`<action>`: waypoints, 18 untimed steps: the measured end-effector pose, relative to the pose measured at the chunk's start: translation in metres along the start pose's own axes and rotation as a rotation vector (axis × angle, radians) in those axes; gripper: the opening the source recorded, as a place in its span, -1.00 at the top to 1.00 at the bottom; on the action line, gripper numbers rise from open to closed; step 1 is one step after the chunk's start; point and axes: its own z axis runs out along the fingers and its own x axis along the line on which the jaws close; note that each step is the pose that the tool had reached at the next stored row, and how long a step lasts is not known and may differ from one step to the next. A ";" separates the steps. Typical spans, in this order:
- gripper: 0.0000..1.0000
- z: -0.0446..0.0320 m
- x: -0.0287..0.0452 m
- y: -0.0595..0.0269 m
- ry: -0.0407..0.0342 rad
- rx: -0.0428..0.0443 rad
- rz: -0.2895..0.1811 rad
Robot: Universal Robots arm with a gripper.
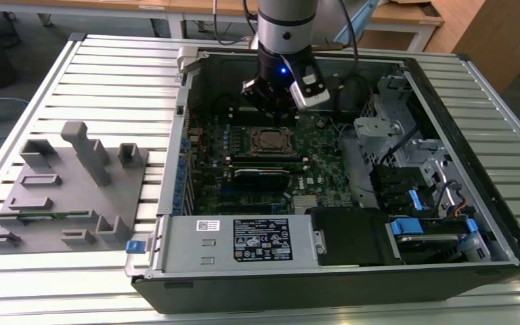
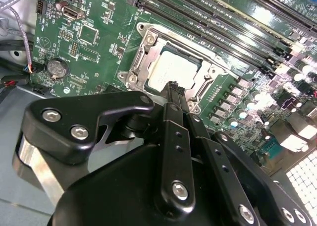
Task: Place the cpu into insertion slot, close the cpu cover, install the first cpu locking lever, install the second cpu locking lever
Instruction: 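Install the second cpu locking lever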
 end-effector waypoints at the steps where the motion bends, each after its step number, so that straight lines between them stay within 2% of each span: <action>1: 0.79 0.0000 0.0000 -0.0006 0.0000 0.0000 0.000; 11: 0.79 -0.0005 -0.0005 -0.0069 -0.0001 -0.0001 0.000; 18: 0.79 -0.0006 -0.0006 -0.0072 0.0000 0.0000 0.000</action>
